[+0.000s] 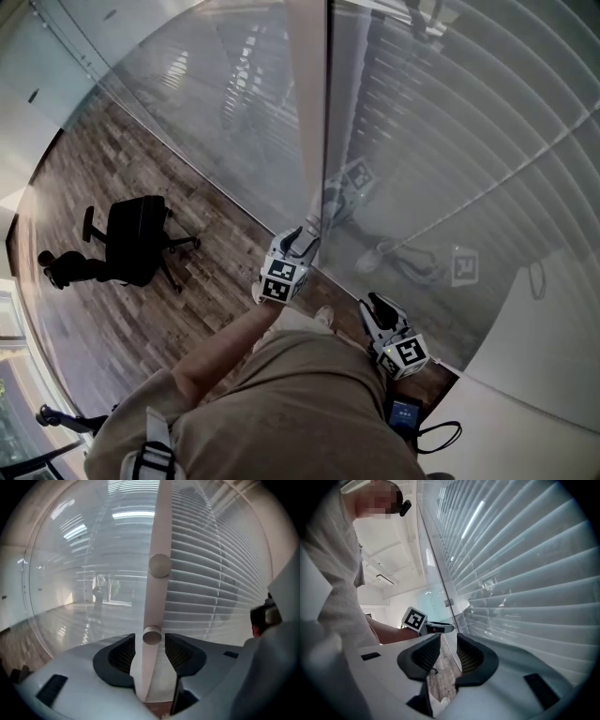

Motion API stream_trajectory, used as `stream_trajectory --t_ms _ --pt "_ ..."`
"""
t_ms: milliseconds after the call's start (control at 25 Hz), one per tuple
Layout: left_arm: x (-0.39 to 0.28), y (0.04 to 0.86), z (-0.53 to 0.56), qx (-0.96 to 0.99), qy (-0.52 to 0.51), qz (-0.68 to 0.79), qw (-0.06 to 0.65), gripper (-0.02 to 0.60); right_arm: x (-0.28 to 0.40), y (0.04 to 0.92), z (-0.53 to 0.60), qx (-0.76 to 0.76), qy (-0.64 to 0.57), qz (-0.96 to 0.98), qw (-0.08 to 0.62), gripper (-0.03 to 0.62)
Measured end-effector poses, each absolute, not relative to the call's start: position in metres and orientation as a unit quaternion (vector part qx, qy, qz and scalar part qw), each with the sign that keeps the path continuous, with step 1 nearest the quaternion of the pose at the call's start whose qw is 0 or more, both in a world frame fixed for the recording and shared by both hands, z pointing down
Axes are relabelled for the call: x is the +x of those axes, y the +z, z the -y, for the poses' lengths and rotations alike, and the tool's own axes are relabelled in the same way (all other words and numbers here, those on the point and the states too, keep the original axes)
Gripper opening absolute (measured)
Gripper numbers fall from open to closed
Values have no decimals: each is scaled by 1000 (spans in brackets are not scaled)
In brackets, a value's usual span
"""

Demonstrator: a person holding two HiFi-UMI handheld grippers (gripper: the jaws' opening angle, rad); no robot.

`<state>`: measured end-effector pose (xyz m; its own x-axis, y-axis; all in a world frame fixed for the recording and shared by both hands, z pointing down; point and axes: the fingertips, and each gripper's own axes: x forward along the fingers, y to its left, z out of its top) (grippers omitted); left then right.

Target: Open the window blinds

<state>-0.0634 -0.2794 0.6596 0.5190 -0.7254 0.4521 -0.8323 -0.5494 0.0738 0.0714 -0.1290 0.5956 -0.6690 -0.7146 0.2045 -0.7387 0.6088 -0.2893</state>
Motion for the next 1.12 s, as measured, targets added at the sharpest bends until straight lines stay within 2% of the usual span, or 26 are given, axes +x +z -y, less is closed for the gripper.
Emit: stream_trajectory --t_ms 120,200,560,680,880,1120 --pt "-66 659 278 857 212 463 81 202 71 599 129 404 180 896 37 117" --pt "-64 659 277 858 220 460 66 202 71 598 130 403 179 897 39 117" --pt "-55 670 285 857 232 455 71 201 78 597 143 403 174 898 36 117" --pt "-56 676 282 850 237 463 77 157 78 602 139 402 183 896 40 117" --pt "-54 670 289 851 236 463 73 138 80 596 150 402 179 897 35 117" --pt "-51 668 291 859 222 446 116 135 81 601 152 402 185 896 37 117"
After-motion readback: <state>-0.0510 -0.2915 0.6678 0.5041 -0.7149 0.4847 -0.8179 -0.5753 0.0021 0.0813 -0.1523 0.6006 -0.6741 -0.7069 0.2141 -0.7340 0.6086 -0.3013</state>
